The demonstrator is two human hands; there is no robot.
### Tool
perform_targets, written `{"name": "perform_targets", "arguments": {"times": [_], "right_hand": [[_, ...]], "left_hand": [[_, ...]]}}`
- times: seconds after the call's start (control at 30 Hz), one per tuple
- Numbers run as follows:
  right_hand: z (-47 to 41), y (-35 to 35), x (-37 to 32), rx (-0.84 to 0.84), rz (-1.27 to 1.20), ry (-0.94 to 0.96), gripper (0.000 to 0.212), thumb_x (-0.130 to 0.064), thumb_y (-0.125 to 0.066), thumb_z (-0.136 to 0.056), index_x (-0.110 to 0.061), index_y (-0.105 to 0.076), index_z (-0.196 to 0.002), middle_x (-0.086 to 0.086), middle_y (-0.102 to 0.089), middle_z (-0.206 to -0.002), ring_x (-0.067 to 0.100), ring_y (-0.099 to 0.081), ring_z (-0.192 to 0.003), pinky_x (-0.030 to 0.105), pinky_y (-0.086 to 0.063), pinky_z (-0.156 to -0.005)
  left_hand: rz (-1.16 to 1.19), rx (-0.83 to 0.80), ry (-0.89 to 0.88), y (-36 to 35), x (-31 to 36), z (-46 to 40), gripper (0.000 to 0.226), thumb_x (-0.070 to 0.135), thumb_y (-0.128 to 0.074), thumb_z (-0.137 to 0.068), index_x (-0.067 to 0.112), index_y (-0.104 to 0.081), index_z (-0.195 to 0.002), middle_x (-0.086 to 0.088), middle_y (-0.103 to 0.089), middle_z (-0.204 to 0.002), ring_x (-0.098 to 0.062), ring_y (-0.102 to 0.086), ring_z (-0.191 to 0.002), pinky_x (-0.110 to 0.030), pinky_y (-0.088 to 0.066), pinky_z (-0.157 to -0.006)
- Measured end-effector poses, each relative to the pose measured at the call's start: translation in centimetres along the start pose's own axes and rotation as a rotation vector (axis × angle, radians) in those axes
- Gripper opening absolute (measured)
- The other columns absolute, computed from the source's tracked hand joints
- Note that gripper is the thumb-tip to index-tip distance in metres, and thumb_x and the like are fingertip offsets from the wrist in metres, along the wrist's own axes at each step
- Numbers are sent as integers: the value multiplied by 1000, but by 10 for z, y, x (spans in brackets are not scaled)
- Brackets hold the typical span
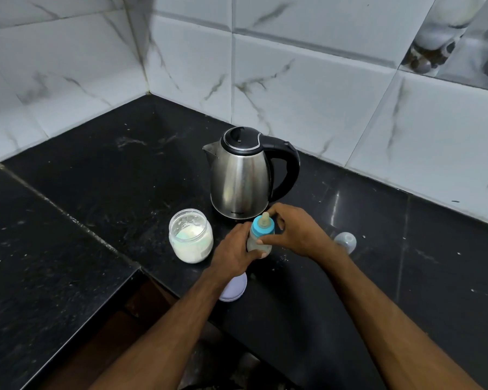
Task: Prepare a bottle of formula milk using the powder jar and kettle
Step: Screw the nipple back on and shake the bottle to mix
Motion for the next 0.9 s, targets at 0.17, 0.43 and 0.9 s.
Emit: {"name": "perform_targets", "arguments": {"times": [0.17, 0.43, 0.9], "right_hand": [[2, 4, 5, -90, -24, 21, 76, -44, -81, -73, -26, -46, -138, -11, -55, -105, 4, -49, -91, 18, -40, -83], [0, -3, 4, -3, -70, 11, 49, -37, -85, -71, -21, -57, -108, -21, -55, -85, -3, -53, -78, 11, -41, -70], [-3, 4, 2, -121, -61, 61, 50, -29, -81, -77, -21, -58, -121, -18, -56, -102, -2, -53, -87, 18, -42, -82]], "left_hand": [[1, 1, -4, 1, 2, 1, 68, 45, -79, -74, 29, -51, -133, 7, -59, -126, -10, -57, -113, -41, -51, -98], [-10, 2, -3, -1, -1, 0, 69, 39, -82, -75, 27, -50, -135, 7, -58, -128, -12, -57, -115, -42, -50, -99], [-25, 8, -3, -1, -2, 0, 70, 42, -80, -73, 27, -51, -135, 7, -59, -127, -12, -57, -115, -43, -51, -98]]}}
Point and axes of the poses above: each hand's wrist, its own z-axis away from the middle knuckle, its own y-axis out of the back of the hand, x = y × z, the point moved 4 cm from there along -z, towards the middle knuckle
